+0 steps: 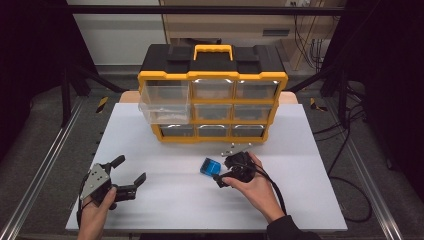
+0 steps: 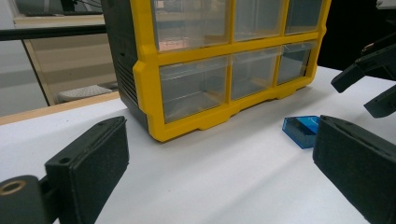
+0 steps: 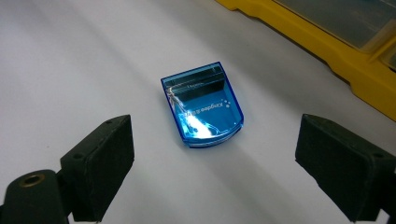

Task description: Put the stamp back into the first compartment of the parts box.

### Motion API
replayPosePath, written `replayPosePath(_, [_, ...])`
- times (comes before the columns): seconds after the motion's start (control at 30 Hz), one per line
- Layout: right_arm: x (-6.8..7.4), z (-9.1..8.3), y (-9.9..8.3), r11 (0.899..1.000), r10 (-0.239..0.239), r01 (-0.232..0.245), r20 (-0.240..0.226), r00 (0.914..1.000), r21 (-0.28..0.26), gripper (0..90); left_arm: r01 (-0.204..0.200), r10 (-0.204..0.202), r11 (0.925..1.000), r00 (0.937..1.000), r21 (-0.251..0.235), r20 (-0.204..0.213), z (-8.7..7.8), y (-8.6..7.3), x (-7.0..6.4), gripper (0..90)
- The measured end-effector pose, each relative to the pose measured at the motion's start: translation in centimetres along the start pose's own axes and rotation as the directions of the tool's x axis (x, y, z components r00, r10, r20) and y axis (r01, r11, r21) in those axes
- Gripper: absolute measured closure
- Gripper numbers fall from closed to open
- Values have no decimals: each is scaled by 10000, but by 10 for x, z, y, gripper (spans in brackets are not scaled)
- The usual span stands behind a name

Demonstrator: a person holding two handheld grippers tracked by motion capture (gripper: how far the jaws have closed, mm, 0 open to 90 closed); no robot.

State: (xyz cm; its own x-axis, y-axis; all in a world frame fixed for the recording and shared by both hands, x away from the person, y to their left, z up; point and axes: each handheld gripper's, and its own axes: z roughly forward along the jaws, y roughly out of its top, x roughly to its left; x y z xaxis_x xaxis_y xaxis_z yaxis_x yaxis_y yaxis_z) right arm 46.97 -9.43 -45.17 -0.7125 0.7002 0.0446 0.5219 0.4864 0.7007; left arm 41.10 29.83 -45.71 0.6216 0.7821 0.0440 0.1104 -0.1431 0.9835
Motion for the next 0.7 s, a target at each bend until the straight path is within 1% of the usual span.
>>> replayPosePath(0.1, [1,4,2,10000,53,-52,-156,9999,63,125,-31,31,10000,10000,39,26,0,0,0,33])
replayPosePath(0.17, [2,7,4,9997,86,-80,-242,9997,223,127,-64,64,10000,10000,29,31,0,0,-1,33])
replayPosePath(0.23, [2,10,5,9997,-26,32,-267,9996,247,135,-79,79,10000,10000,51,30,1,0,-1,33])
replayPosePath(0.27, [3,12,5,9995,21,-12,-309,9995,300,138,-93,93,9999,10000,57,20,1,0,-1,33])
replayPosePath(0.33, [4,14,7,9994,-46,59,-373,9993,338,142,-63,63,10000,10000,59,13,1,0,-1,33])
replayPosePath(0.37, [6,15,8,9991,46,-30,-374,9993,425,144,-50,50,10000,10000,72,12,1,-1,-1,33])
replayPosePath(0.4, [6,17,8,9989,-102,121,-424,9990,450,145,-40,40,10000,10000,80,15,1,-1,0,33])
replayPosePath(0.47, [7,20,9,9985,-200,223,-446,9988,506,145,14,-14,10000,10000,97,71,1,-1,0,33])
replayPosePath(0.6, [8,25,12,9970,-267,299,-461,9986,707,145,-38,36,9999,9999,114,128,1,-1,-1,35])
replayPosePath(0.7, [10,27,14,9967,-290,326,-490,9984,740,145,-42,40,9999,9999,142,128,1,-1,-1,35])
